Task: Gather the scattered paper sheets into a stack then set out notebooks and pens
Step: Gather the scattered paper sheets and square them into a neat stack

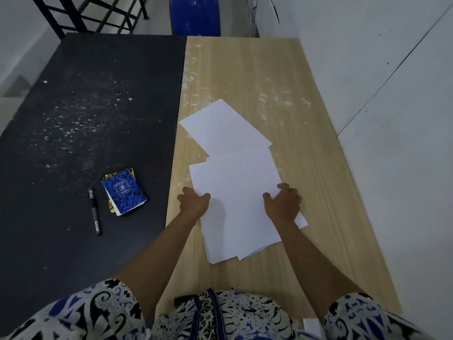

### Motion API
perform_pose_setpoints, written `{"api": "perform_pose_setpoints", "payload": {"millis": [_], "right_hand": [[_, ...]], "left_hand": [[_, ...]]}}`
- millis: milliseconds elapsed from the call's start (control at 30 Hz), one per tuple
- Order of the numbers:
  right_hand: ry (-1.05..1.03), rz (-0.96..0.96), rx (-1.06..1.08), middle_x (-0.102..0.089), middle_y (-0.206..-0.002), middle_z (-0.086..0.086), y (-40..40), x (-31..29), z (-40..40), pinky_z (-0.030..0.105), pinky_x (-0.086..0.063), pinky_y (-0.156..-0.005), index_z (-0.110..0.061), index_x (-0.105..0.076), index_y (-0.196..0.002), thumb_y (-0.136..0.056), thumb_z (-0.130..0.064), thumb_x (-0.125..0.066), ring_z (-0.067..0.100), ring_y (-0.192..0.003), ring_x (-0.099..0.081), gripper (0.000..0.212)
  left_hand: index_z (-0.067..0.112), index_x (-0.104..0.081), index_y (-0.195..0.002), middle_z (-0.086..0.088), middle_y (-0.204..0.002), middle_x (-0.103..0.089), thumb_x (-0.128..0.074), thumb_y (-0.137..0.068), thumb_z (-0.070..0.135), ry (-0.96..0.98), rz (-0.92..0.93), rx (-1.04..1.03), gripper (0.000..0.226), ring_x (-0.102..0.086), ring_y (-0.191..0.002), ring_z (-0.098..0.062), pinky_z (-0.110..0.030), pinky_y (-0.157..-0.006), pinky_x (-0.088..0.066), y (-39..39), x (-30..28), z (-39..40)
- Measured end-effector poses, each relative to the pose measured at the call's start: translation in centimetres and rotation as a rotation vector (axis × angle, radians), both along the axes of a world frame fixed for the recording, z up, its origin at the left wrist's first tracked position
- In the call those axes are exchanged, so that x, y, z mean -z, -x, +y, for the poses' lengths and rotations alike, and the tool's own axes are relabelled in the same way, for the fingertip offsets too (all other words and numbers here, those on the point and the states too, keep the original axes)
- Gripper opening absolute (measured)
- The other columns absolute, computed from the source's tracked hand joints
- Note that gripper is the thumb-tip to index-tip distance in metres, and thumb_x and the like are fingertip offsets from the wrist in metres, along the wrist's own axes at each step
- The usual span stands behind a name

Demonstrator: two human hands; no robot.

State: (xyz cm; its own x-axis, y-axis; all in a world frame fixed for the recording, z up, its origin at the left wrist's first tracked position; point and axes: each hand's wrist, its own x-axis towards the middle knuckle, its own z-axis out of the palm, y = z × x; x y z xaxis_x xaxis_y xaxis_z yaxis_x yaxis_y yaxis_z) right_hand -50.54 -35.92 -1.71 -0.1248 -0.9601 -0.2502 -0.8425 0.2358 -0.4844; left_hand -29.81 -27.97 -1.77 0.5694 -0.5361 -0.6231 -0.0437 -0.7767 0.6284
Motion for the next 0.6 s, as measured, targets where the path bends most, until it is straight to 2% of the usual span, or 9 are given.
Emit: {"api": "perform_pose_setpoints", "payload": {"millis": [100, 233, 267, 333, 400, 433, 500, 533, 600], "right_hand": [[-0.116, 0.129, -0.007, -0.040, -0.136, 0.015, 1.2, 0.3, -1.8, 0.048, -0.037, -0.097, -0.011, -0.040, -0.135, -0.081, -0.049, -0.066, 0.036, -0.125, -0.037, 0.070], [-0.071, 0.148, -0.077, -0.053, -0.130, 0.010, 1.0, 0.8, -3.3, 0.047, -0.034, -0.096, -0.013, -0.038, -0.137, -0.087, -0.051, -0.057, 0.034, -0.118, -0.050, 0.065], [-0.043, 0.170, -0.061, -0.057, -0.124, 0.010, 0.6, 0.8, -3.6, 0.047, -0.034, -0.095, -0.013, -0.040, -0.134, -0.088, -0.051, -0.056, 0.033, -0.115, -0.053, 0.062], [0.043, 0.242, -0.033, -0.059, -0.120, 0.010, -0.3, 0.9, -4.5, 0.046, -0.034, -0.092, -0.012, -0.046, -0.128, -0.087, -0.049, -0.055, 0.033, -0.111, -0.053, 0.056], [0.108, 0.246, -0.038, -0.057, -0.119, 0.010, -1.4, 1.2, -6.1, 0.045, -0.034, -0.090, -0.012, -0.050, -0.123, -0.085, -0.046, -0.057, 0.032, -0.111, -0.050, 0.051], [0.123, 0.214, -0.061, -0.056, -0.119, 0.009, -2.0, 1.4, -7.0, 0.045, -0.034, -0.090, -0.013, -0.052, -0.121, -0.085, -0.044, -0.058, 0.031, -0.111, -0.049, 0.048], [0.148, 0.136, -0.121, -0.055, -0.119, 0.007, -3.1, 1.6, -8.9, 0.044, -0.035, -0.089, -0.016, -0.055, -0.119, -0.085, -0.041, -0.060, 0.030, -0.112, -0.048, 0.043], [0.166, 0.099, -0.146, -0.054, -0.119, 0.007, -3.7, 1.7, -10.0, 0.042, -0.037, -0.088, -0.016, -0.055, -0.119, -0.085, -0.040, -0.061, 0.029, -0.112, -0.048, 0.042], [0.219, 0.015, -0.168, -0.054, -0.118, 0.010, -4.7, 1.6, -12.1, 0.040, -0.040, -0.085, -0.013, -0.056, -0.119, -0.084, -0.035, -0.064, 0.031, -0.110, -0.049, 0.042]], "left_hand": [[0.009, -0.027, -0.139, -0.013, -0.137, -0.030, -0.065, -0.083, 0.038, -0.082, -0.005, -0.031, 0.074, -0.045, -0.119, -0.035, -0.050, -0.096, -0.047, 0.3, 0.5, -1.6], [0.007, -0.040, -0.130, -0.011, -0.128, -0.048, -0.066, -0.075, 0.047, -0.030, -0.017, 0.007, 0.074, -0.055, -0.110, -0.032, -0.048, -0.092, -0.051, 0.0, 1.3, -3.7], [0.006, -0.043, -0.127, -0.011, -0.125, -0.051, -0.066, -0.076, 0.049, -0.007, -0.066, 0.036, 0.070, -0.056, -0.109, -0.031, -0.047, -0.091, -0.051, 0.0, 1.2, -3.9], [0.009, -0.044, -0.126, -0.010, -0.128, -0.049, -0.063, -0.082, 0.055, -0.014, -0.294, 0.108, 0.066, -0.050, -0.116, -0.031, -0.047, -0.096, -0.044, -0.1, 1.4, -4.4], [0.013, -0.039, -0.134, -0.011, -0.142, -0.035, -0.057, -0.081, 0.066, -0.086, -0.527, 0.157, 0.077, -0.032, -0.132, -0.034, -0.051, -0.107, -0.028, -0.3, 1.5, -4.5], [0.013, -0.030, -0.142, -0.013, -0.151, -0.022, -0.052, -0.079, 0.073, -0.127, -0.549, 0.191, 0.089, -0.017, -0.140, -0.036, -0.055, -0.113, -0.014, -0.5, 1.9, -4.5], [0.014, 0.003, -0.153, -0.014, -0.160, 0.013, -0.038, -0.071, 0.088, -0.189, -0.470, 0.305, 0.117, 0.018, -0.146, -0.035, -0.058, -0.111, 0.016, -0.8, 2.8, -4.2], [0.014, 0.016, -0.151, -0.013, -0.157, 0.026, -0.033, -0.064, 0.094, -0.210, -0.427, 0.360, 0.128, 0.030, -0.142, -0.034, -0.058, -0.106, 0.025, -0.9, 3.2, -4.2], [0.014, 0.027, -0.148, -0.012, -0.153, 0.036, -0.031, -0.049, 0.100, -0.243, -0.380, 0.431, 0.143, 0.040, -0.136, -0.035, -0.059, -0.102, 0.028, -1.2, 3.3, -4.3]]}}
